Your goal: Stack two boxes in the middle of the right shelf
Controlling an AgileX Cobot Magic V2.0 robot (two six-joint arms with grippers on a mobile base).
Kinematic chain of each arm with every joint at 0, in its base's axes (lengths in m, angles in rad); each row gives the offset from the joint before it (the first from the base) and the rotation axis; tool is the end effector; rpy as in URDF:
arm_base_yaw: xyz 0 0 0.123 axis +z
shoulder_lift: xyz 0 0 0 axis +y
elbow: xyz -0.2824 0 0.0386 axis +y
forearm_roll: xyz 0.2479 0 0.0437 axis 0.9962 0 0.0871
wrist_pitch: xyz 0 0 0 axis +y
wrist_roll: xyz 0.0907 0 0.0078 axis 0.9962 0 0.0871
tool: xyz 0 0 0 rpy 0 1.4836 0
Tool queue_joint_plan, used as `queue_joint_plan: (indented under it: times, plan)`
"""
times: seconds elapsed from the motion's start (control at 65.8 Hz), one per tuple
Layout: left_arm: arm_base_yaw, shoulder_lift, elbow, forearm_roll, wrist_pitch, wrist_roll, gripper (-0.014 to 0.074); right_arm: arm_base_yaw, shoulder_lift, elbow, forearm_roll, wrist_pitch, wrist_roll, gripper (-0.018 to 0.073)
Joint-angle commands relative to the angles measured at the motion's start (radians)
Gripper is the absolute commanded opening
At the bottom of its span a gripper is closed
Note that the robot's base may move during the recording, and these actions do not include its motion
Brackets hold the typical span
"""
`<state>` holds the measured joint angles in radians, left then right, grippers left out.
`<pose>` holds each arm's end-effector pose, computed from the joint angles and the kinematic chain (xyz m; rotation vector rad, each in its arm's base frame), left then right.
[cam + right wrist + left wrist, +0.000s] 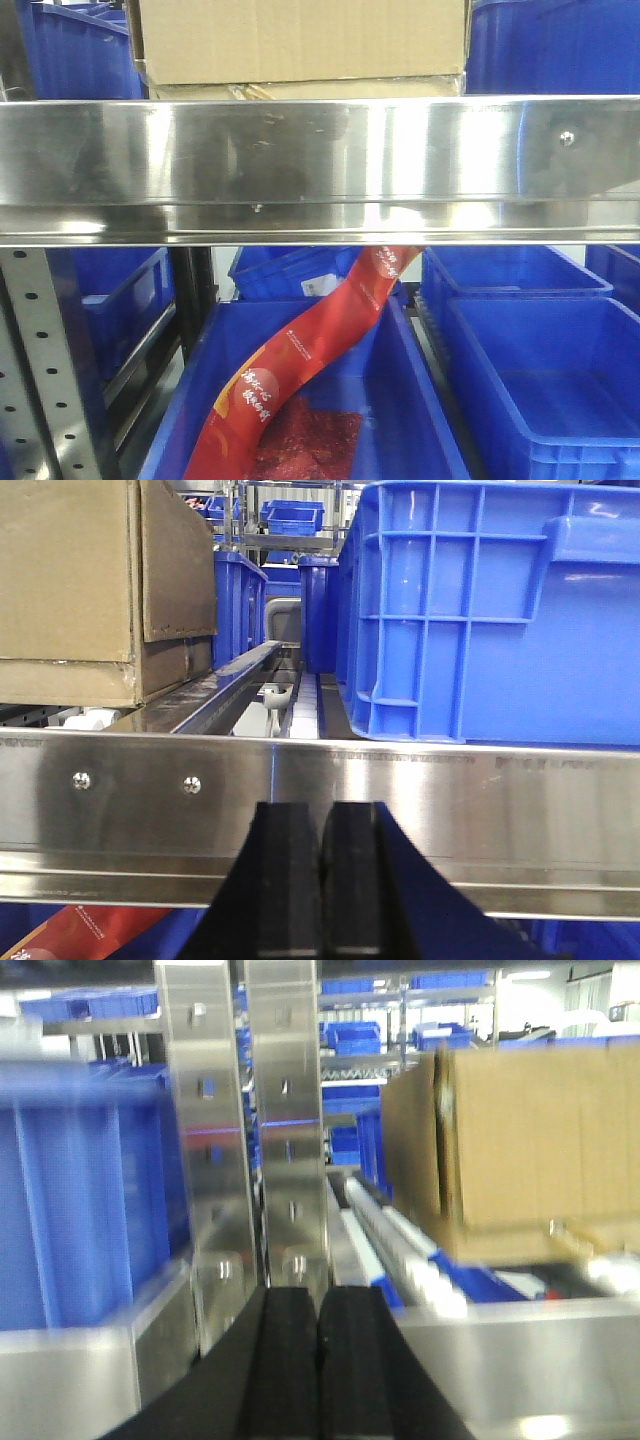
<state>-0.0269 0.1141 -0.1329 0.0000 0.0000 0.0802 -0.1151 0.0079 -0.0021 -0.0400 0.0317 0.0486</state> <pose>0.0614 -0.0017 0.2514 0.0784 1.4628 0.0434 0.0566 -0.0067 0.2105 0.0951 1.5187 -0.0861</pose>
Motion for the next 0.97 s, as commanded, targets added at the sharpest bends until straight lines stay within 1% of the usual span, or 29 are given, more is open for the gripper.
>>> queue_joint_plan:
  times: [0.0,0.046,0.091,0.152,0.197,0.273,0.957]
  plan:
    - [0.004,-0.069,0.067,0.026,-0.018,-0.05,-0.0102,0.0,-0.008,0.002,0.002,-0.026,-0.007,-0.0165]
    - [0.004,-0.099,0.097,0.042,-0.018,-0.08,-0.0102,0.0,-0.008,0.002,0.002,-0.026,-0.007,-0.0165]
    - [0.004,-0.114,0.133,0.042,-0.018,-0.08,-0.0102,0.0,-0.008,0.002,0.002,-0.026,-0.007,-0.0165]
    - [0.004,-0.114,0.133,0.039,-0.026,-0.08,-0.0102,0.0,-0.008,0.002,0.002,-0.026,-0.007,-0.0165]
    - [0.004,-0.114,0.133,0.033,0.025,-0.08,-0.0102,0.0,-0.008,0.002,0.002,-0.026,-0.007,-0.0165]
    - [0.004,-0.114,0.133,0.033,0.037,-0.08,-0.0102,0.0,-0.008,0.002,0.002,-0.026,-0.007,-0.0165]
    - [0.004,-0.114,0.133,0.033,0.035,-0.08,-0.0102,0.0,-0.008,0.002,0.002,-0.026,-0.007,-0.0165]
